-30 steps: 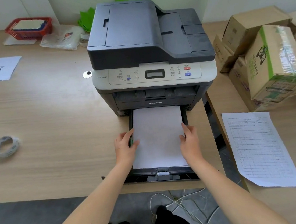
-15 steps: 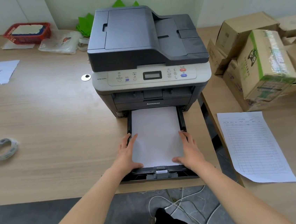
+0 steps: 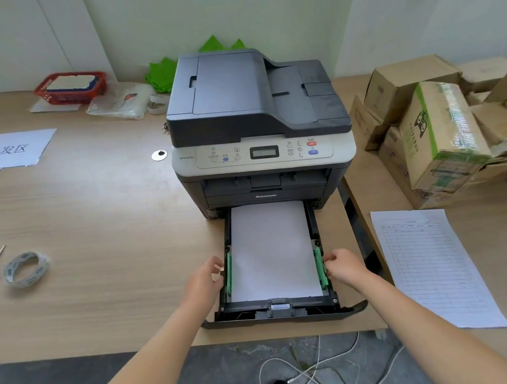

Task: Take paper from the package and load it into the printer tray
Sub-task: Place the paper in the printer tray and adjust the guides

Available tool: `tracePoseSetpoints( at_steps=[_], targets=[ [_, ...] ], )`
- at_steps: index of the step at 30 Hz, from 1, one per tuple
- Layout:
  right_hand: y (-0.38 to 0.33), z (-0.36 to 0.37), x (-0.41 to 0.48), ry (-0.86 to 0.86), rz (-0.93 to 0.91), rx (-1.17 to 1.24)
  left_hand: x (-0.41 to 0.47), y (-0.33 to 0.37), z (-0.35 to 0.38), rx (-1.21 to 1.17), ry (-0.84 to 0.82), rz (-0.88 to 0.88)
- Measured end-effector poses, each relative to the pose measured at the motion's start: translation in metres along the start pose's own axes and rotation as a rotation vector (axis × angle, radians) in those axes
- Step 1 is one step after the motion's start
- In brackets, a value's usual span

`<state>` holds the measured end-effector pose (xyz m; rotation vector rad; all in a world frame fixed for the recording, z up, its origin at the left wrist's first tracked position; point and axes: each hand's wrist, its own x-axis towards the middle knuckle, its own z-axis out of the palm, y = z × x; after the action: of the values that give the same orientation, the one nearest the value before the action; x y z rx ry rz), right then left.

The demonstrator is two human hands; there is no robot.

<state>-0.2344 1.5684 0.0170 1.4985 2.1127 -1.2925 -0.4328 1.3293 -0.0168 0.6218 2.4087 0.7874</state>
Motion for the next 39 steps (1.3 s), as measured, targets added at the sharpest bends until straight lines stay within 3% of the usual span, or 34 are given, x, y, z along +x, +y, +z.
tracePoseSetpoints(
  at_steps=[4,9,13,20,24,28,33,35,39],
  targets=[
    [-0.005,0.007,-0.006,0.034,0.006,-0.003,0.0,0.003,0.0,-0.018,0.03,-0.008],
    [-0.005,0.009,-0.007,0.033,0.012,-0.005,0.001,0.004,0.001,0.134,0.019,0.096],
    [-0.015,0.012,-0.01,0.027,0.025,0.019,0.007,0.009,0.007,0.114,0.031,0.039],
    [-0.016,0.015,-0.017,0.035,0.02,0.063,0.006,0.004,0.012,0.126,-0.094,0.035],
    [0.0,0.007,-0.018,-0.07,-0.09,0.007,-0.01,0.015,0.003,0.149,-0.278,0.036],
    [0.008,-0.003,-0.023,-0.315,-0.173,-0.066,-0.029,0.019,-0.01,0.041,-0.454,0.083],
    [0.016,0.009,-0.035,-0.472,-0.189,-0.438,-0.041,0.006,-0.011,0.318,-0.576,0.234],
    [0.022,0.012,-0.04,-0.406,-0.252,-0.593,-0.042,0.006,-0.009,0.381,-0.515,0.241],
    [0.033,0.006,-0.038,0.048,-0.481,-0.746,-0.044,0.015,-0.01,0.548,-0.242,0.348]
  ],
)
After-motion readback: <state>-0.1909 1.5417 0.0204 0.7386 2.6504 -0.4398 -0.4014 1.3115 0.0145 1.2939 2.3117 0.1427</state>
